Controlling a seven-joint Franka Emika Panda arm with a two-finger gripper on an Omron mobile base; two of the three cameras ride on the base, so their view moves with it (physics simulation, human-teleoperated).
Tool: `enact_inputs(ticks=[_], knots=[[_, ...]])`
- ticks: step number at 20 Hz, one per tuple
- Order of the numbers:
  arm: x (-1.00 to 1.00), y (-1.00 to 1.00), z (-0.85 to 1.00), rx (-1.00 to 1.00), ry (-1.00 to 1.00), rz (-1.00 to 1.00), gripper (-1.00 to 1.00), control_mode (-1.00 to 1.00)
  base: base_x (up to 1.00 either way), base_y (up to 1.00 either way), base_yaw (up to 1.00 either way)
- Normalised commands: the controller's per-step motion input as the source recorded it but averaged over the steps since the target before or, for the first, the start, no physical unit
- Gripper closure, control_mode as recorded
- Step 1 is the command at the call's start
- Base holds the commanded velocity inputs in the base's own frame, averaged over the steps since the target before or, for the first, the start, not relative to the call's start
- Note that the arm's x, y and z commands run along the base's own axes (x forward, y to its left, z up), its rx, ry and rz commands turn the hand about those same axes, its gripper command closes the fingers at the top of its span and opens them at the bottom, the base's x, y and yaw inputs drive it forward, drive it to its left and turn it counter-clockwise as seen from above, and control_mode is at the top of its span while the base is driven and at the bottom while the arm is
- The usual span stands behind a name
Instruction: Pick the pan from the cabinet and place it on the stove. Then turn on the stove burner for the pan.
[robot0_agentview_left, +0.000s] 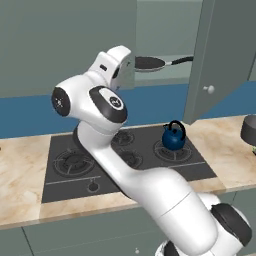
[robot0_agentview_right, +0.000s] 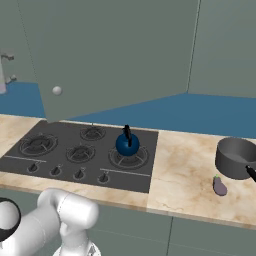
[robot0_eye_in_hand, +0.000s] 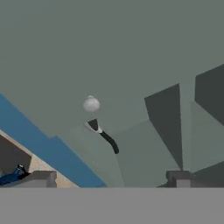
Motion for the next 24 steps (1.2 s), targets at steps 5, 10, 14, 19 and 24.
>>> enact_inputs(ticks=[5,10,14,19,24], knots=[[0.18,-0.45,-0.12,0.00,0.05,-0.19,-1.00,-1.00,0.00,0.00,0.00],[0.04,-0.54,-0.07,0.00,0.03,-0.19,-1.00,-1.00,0.00,0.00,0.00],[0.00,-0.59,-0.05,0.00,0.03,-0.20,-1.00,-1.00,0.00,0.00,0.00],[0.00,-0.58,-0.03,0.00,0.00,-0.22,-1.00,-1.00,0.00,0.00,0.00],[-0.12,-0.54,0.00,0.00,0.00,-0.26,-1.00,-1.00,0.00,0.00,0.00]])
